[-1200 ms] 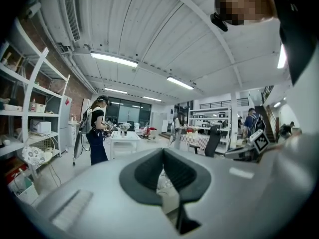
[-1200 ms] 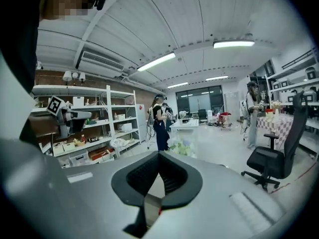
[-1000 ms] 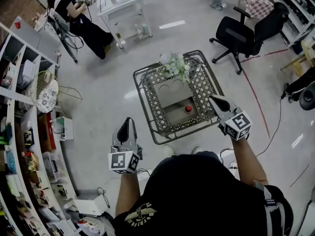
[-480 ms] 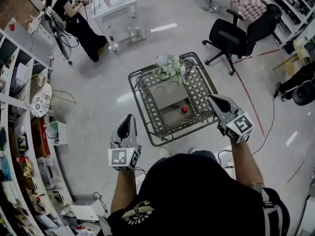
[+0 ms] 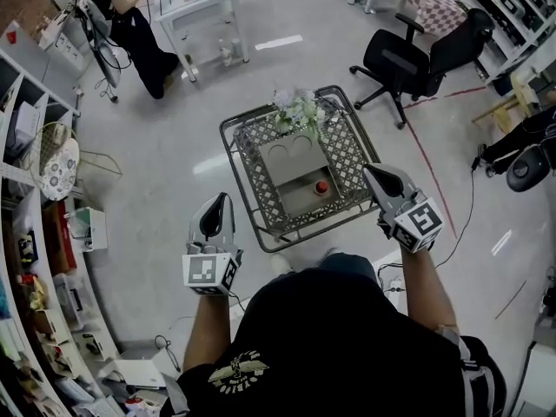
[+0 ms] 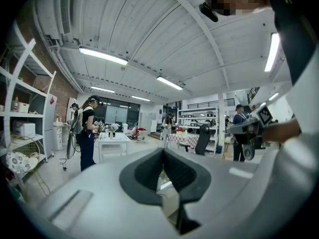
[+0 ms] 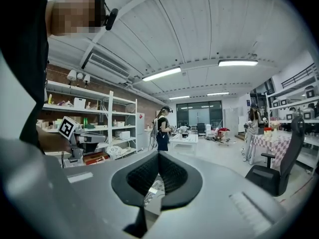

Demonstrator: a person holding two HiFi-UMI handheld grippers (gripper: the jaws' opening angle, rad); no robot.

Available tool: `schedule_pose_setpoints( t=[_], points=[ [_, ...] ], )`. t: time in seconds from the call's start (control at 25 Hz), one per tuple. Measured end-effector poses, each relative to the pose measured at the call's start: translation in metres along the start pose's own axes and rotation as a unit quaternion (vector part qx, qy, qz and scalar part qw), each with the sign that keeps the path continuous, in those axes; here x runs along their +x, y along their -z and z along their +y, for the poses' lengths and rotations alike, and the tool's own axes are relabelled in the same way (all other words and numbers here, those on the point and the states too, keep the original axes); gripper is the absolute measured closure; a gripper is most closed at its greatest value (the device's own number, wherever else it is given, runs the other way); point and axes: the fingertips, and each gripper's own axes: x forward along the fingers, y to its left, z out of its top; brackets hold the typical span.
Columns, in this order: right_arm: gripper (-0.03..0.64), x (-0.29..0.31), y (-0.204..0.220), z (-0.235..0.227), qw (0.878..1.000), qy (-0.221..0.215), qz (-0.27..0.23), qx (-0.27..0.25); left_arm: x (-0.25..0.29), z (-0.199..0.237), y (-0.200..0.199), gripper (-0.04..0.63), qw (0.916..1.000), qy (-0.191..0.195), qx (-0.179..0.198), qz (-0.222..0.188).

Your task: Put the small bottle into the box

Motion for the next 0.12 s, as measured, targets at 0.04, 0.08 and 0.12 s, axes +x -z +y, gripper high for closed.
schedule_pose_setpoints(
  t=[0.04, 0.08, 0.12],
  points=[
    [0.609, 0.0016, 0.0007, -0.0001, 1.0, 0.0, 0.001, 0.003, 0.0014, -0.0015, -0.0003, 0.595, 1.0, 0.002, -0.006, 0.001],
    [0.609, 0.0034, 0.0012, -0.0005, 1.0, -0.001, 0.001, 0.005, 0.0029, -0.0032, -0.0007, 0.595, 0.9999, 0.003, -0.011, 0.002],
    [0.609, 0.0053, 0.0016, -0.001, 1.0, -0.001, 0.001, 0.007, 0.0043, -0.0049, -0.0011, 0.595, 0.9998, 0.005, -0.017, 0.003]
  ],
)
